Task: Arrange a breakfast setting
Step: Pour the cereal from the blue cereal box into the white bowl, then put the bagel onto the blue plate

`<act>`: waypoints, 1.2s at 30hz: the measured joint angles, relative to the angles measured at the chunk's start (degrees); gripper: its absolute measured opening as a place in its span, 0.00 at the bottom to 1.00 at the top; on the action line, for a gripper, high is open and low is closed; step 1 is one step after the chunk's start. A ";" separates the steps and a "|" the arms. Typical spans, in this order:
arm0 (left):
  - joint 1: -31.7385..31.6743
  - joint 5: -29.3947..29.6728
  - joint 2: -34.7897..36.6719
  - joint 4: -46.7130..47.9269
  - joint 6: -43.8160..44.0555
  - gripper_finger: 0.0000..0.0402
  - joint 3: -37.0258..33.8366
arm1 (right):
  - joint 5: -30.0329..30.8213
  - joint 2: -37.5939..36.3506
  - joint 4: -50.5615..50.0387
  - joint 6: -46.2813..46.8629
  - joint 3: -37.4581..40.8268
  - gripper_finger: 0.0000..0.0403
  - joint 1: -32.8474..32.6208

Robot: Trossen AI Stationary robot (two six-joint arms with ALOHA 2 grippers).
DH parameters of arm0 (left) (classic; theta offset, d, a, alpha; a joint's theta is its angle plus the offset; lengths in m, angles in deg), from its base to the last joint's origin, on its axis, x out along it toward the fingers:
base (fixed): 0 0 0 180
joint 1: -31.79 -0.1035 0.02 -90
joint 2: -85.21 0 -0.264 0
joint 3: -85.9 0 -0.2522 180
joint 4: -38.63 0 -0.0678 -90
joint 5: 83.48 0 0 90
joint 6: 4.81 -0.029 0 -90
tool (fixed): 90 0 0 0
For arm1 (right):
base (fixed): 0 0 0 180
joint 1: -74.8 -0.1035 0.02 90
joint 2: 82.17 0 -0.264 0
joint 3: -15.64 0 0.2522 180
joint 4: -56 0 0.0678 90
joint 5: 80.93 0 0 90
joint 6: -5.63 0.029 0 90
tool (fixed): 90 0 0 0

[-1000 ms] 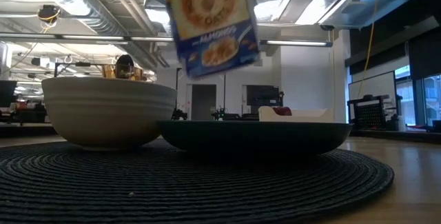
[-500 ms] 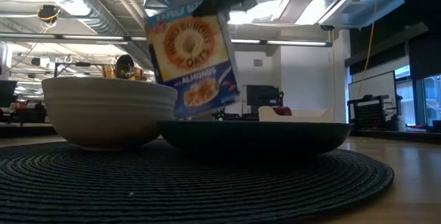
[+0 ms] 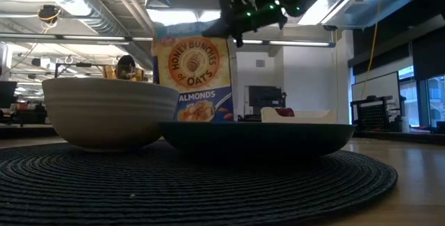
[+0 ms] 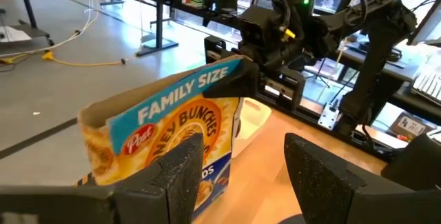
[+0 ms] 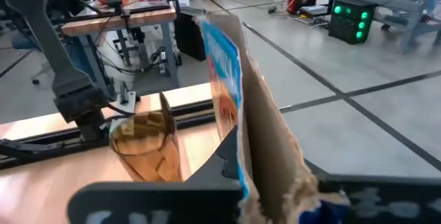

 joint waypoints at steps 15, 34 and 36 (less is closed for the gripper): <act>1.15 1.09 -4.64 -0.31 3.00 0.49 -0.02 | -7.79 -1.46 -1.14 -4.34 2.66 0.18 4.15; 2.94 -0.51 -5.28 -3.09 -0.19 0.49 -0.04 | -10.95 -6.93 -2.78 -3.75 0.96 0.56 5.46; 3.09 -1.76 -5.28 -3.09 -1.23 0.49 -0.03 | -10.92 -7.33 -2.86 -3.80 -0.51 0.56 5.46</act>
